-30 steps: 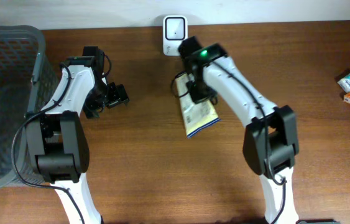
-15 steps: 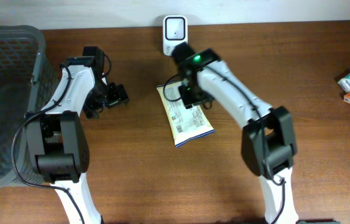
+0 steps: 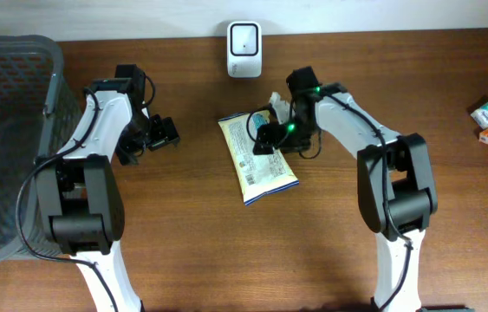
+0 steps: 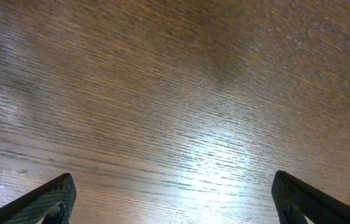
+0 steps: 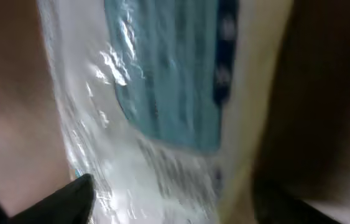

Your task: Scan the item barcode

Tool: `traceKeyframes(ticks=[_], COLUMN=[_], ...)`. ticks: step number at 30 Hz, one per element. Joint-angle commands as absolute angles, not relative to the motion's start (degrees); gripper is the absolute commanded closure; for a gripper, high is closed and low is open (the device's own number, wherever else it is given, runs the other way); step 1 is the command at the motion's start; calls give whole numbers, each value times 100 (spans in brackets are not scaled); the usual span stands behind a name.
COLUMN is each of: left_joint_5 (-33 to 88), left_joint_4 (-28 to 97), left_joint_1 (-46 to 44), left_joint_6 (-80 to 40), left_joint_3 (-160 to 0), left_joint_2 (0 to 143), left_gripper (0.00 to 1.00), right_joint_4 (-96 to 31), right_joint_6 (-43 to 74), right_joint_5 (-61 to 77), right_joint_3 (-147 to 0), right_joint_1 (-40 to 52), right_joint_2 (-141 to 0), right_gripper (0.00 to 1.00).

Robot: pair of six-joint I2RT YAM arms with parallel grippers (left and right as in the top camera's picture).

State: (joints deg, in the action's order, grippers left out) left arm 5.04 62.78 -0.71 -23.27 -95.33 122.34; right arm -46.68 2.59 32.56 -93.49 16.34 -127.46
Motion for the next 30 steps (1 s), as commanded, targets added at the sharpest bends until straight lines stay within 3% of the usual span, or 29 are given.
traceKeyframes(ticks=[1, 4, 11, 21, 30], left_joint_5=[447, 447, 447, 447, 447], left_joint_4=[6283, 6283, 6283, 6283, 6283], left_joint_1=[-58, -58, -58, -58, -58], left_joint_6=[-2375, -2375, -2375, -2375, -2375], left_joint_3=[-9583, -9583, -9583, -9583, -9583], left_joint_2=[12090, 12090, 12090, 12090, 12090], left_gripper=[1, 1, 1, 1, 1], right_joint_4=[-4226, -4001, -4187, -5516, -5336], right_joint_6=[644, 910, 910, 913, 1498], right_joint_5=[3509, 3157, 2735, -1769, -3376], right_joint_3=[-8901, -8796, -9225, -9708, -8895], right_joint_1=[1682, 1682, 1472, 1619, 1905], right_joint_2=[-12691, -12691, -12366, -10731, -11153], right_gripper=[54, 96, 96, 96, 96])
